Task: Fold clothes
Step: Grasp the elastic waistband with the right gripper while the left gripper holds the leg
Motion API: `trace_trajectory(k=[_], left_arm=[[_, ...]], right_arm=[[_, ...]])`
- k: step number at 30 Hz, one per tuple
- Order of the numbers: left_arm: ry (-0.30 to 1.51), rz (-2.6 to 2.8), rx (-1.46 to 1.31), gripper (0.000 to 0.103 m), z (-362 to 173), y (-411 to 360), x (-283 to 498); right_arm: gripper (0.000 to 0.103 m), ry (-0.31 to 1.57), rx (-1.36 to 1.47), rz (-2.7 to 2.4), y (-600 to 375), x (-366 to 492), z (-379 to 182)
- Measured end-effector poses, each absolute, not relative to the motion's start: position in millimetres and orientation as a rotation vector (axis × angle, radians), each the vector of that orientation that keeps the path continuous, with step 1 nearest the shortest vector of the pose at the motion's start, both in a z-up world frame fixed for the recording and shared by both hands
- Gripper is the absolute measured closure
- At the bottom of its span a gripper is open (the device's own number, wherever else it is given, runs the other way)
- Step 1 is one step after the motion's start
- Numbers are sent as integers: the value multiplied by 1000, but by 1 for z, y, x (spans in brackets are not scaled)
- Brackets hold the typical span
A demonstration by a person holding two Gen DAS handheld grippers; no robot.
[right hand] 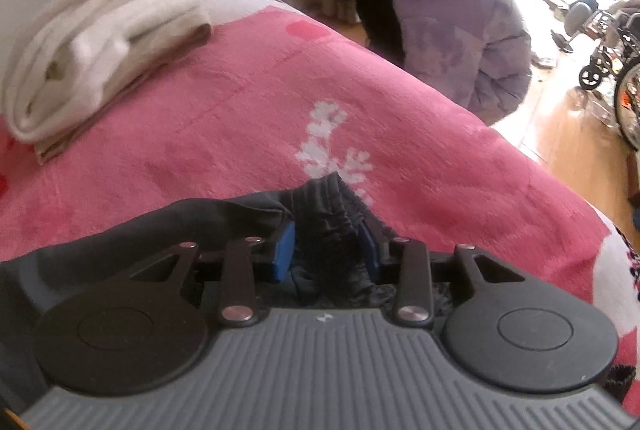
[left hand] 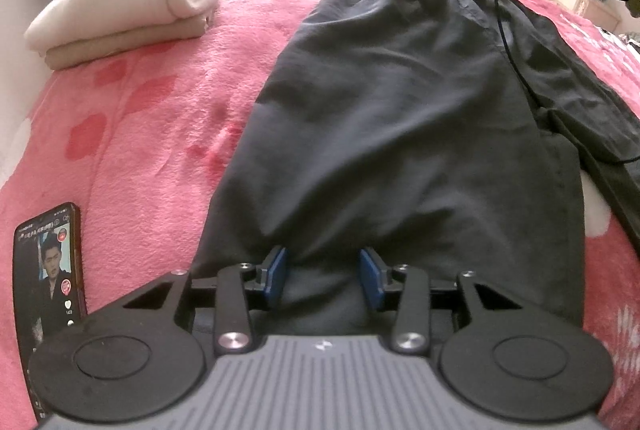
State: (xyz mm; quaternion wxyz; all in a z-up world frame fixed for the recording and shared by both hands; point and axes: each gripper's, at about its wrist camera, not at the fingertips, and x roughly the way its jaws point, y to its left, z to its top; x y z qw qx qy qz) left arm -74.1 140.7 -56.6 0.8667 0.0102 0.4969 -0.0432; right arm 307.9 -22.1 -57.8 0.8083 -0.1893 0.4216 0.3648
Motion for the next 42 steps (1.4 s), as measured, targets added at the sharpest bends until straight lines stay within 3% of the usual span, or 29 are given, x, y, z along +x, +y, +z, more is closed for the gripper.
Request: trace_trajectory(k=[5, 13, 25, 28, 34, 42], left_arm=[[1043, -90, 22, 60, -56, 141, -73], [1044, -87, 26, 59, -56, 140, -74], [1050, -83, 38, 59, -55, 139, -74], [1049, -83, 43, 59, -55, 139, -74], [1048, -79, 48, 58, -55, 138, -74], [1048, -70, 57, 55, -56, 134, -71]], right_arm=[[91, 883, -443, 785, -19, 304, -60], [97, 747, -445, 715, -19, 295, -49], [97, 741, -443, 660, -2, 308, -67], [94, 783, -403, 629, -3, 314, -75], [75, 835, -113, 655, -40, 331, -45], [74, 898, -61, 771, -56, 293, -14]])
